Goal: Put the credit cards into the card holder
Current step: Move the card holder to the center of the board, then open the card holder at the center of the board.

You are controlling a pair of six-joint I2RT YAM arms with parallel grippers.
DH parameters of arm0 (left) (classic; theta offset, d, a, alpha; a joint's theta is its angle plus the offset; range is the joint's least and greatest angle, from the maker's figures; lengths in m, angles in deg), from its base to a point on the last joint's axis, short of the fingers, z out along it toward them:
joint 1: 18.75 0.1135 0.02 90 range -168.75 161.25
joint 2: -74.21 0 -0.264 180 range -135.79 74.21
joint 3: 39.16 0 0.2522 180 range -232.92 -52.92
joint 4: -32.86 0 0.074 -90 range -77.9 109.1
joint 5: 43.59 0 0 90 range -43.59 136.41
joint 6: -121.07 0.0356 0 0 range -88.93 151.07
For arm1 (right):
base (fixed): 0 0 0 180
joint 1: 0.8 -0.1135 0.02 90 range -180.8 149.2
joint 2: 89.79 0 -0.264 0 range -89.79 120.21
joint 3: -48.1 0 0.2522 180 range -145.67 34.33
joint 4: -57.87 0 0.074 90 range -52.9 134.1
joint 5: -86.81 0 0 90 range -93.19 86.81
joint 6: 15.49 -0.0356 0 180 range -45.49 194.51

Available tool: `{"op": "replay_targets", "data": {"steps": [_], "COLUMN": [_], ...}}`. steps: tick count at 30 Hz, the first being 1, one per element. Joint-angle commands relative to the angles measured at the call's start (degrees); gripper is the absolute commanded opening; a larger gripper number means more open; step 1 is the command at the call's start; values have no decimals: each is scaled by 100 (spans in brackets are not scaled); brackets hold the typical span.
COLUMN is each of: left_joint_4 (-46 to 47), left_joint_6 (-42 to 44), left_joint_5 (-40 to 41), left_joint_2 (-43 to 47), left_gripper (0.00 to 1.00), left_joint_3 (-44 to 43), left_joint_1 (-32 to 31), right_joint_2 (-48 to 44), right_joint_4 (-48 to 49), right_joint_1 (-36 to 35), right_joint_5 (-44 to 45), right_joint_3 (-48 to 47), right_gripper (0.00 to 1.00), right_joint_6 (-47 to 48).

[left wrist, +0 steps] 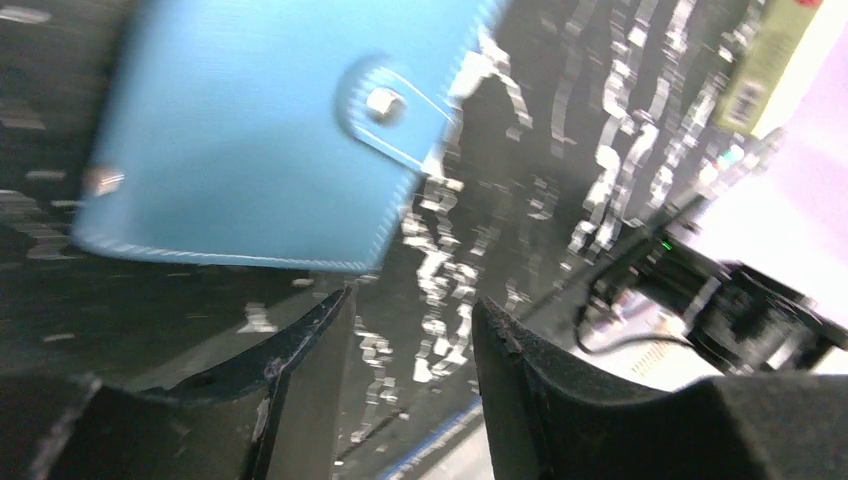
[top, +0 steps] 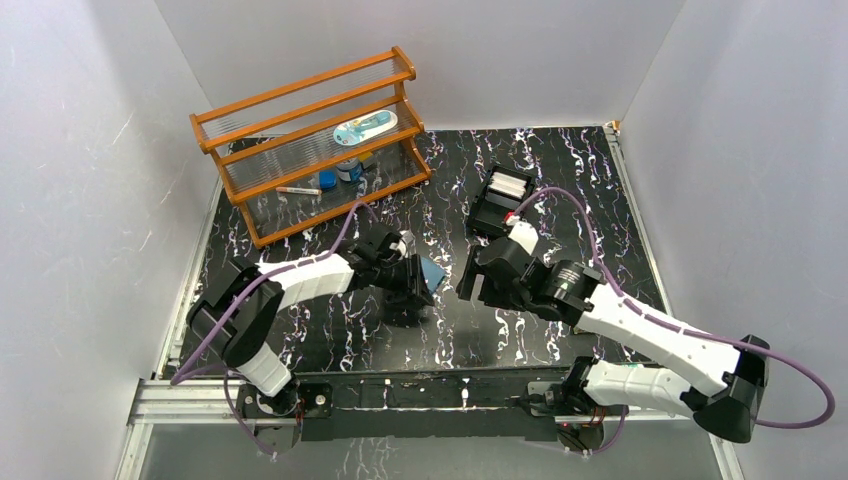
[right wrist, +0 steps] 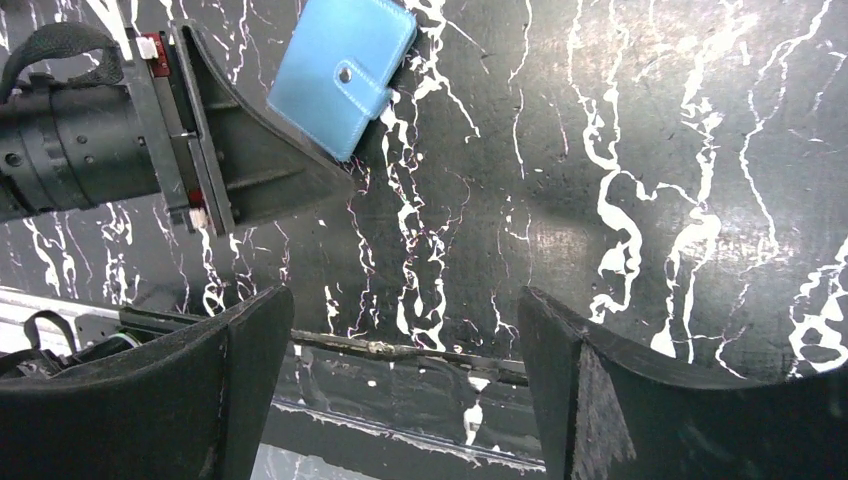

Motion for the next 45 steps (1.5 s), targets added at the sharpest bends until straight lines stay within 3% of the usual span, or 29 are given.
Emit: {"op": "replay_targets", "data": {"steps": [1, 7, 13, 26, 35, 41, 45], "left_joint_4": [728, -491, -1769, -2377, -2555, -2631, -2719], "left_joint_6": [-794, -436, -108, -206, -100, -156, -179], "left_joint_5": [-740, 210, 1969, 3557, 3983, 4065, 4090], "left_joint_2": [445, 1320, 2458, 4537, 4861, 5037, 5083], "left_gripper": [46, 54, 60, 65, 66, 66, 66], "left_joint_3": [118, 77, 88, 533, 543, 597, 593], "left_joint_1": [-166, 13, 136, 150, 150, 150, 148], "right_joint_2": [214, 843, 1770, 4052, 4837, 5442, 5681], "right_joint_4": [571, 946, 1131, 1054, 1084, 575, 272], "right_joint_1": [15, 15, 15, 156, 354, 371, 373], "right_joint_5": [-151, -228, -37, -116, -304, -161, 48], "right_joint_3": [167, 15, -448, -1826, -2250, -2666, -2781], "right_gripper": [88, 65, 46, 49, 50, 51, 40], "right_joint_6": [78, 117, 164, -88, -74, 27, 143]}}
